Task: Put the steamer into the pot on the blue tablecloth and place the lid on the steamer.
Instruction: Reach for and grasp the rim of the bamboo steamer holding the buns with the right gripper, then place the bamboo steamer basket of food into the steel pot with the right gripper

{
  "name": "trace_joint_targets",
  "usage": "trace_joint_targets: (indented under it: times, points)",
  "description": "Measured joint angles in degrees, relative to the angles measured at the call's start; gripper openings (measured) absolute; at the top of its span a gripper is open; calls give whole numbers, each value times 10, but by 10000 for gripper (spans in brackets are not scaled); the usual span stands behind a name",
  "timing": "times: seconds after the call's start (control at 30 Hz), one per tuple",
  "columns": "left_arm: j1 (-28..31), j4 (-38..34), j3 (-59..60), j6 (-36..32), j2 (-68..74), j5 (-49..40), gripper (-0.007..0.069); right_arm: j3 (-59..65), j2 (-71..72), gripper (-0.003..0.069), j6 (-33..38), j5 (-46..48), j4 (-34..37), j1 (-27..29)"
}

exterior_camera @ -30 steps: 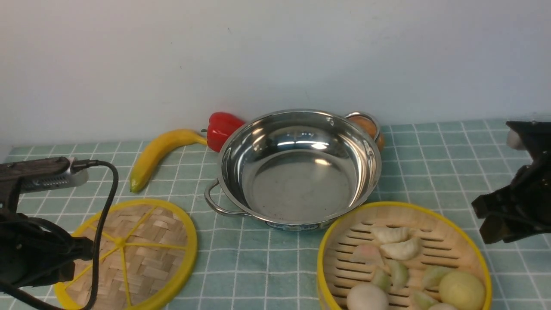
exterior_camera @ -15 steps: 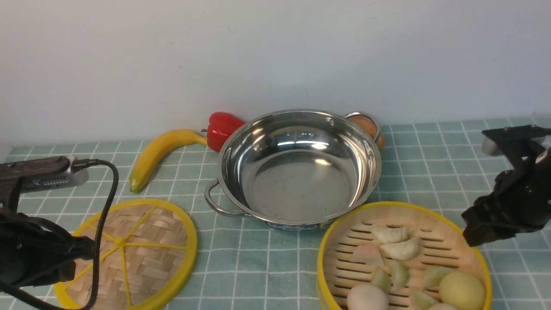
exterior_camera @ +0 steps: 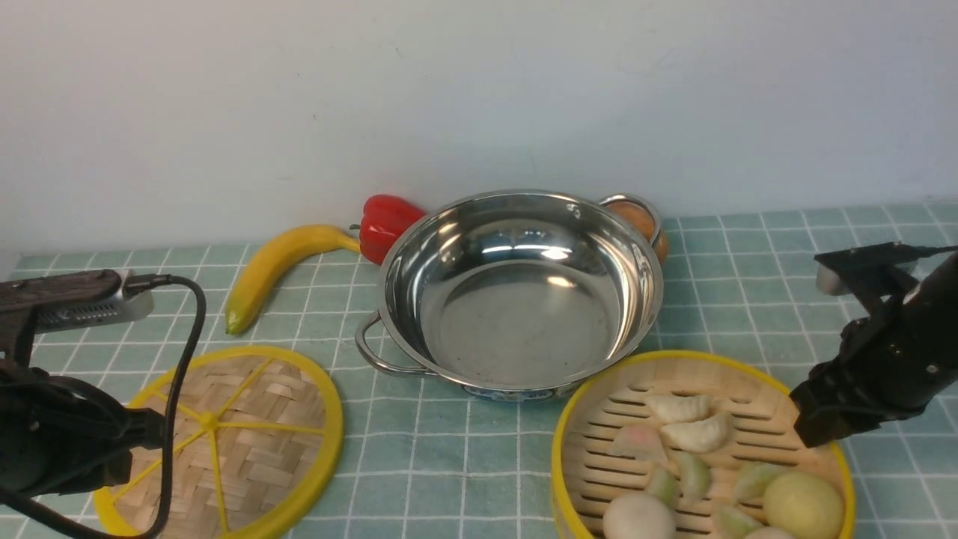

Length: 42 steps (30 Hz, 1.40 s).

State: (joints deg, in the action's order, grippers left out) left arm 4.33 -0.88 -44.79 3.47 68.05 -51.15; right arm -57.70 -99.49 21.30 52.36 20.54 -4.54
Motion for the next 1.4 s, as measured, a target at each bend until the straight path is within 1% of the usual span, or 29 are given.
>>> trace_joint_targets:
  times: [0.13,0.23,0.33,0.37,0.4,0.43,0.47,0.5,0.57,0.67,0.8,1.03,1.17,1.4]
  points:
    - [0,0,0,0,0,4,244,0,-22,240,0,0,0,0]
    - [0,0,0,0,0,4,244,0,-34,219,-11,0,4,0]
    - [0,0,0,0,0,4,244,0,-35,147,-42,-1,3,0]
    - [0,0,0,0,0,4,244,0,-35,142,-44,-2,2,0]
    - [0,0,0,0,0,4,244,-1,-34,108,-49,-2,-10,0]
    - [0,0,0,0,0,4,244,-1,-34,103,-50,-2,-11,0]
    - [0,0,0,0,0,4,244,-1,-34,62,-53,-2,-23,0]
    - [0,0,0,0,0,4,244,-3,-34,54,-63,1,-31,0]
    - [0,0,0,0,0,4,244,-6,-34,54,-72,9,-36,0]
    - [0,0,0,0,0,4,244,-23,-34,54,-102,59,-78,-1]
    - [0,0,0,0,0,4,244,-43,-33,54,-111,105,-106,-1]
    - [0,-1,0,0,0,4,244,-84,-4,54,-117,164,-115,-1]
    - [0,-1,0,0,0,4,244,-106,16,54,-119,168,-119,-1]
    - [0,-1,0,0,0,4,244,-166,27,54,-150,179,-120,-3]
